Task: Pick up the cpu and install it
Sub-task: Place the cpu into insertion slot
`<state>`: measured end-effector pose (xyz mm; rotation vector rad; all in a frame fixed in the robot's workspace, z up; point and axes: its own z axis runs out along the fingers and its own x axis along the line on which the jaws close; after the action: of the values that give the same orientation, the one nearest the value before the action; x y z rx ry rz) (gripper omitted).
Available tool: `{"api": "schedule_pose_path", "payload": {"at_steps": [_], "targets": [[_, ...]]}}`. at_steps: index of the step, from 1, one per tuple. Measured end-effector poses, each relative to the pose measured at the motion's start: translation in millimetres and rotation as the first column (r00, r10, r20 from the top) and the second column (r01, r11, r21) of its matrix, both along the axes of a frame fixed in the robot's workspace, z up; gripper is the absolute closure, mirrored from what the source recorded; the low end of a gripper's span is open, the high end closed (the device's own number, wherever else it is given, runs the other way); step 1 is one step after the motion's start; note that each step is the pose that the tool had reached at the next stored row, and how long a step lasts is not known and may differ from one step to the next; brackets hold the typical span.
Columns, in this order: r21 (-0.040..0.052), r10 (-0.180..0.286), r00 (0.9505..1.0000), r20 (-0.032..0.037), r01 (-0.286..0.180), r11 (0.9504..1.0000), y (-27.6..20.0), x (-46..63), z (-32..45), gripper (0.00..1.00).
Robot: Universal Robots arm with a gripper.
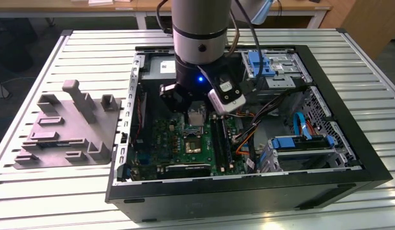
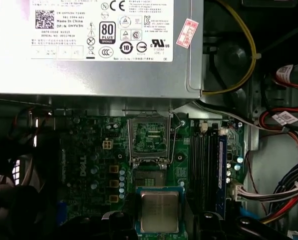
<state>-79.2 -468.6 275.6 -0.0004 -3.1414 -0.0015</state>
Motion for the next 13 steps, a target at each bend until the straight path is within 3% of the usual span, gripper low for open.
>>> {"api": "schedule_pose_path", "payload": {"at_steps": [13], "targets": [[-0.0001, 0.0, 1.0, 0.0, 0.0, 1.0, -3.4, 0.0, -19.4, 0.53]]}}
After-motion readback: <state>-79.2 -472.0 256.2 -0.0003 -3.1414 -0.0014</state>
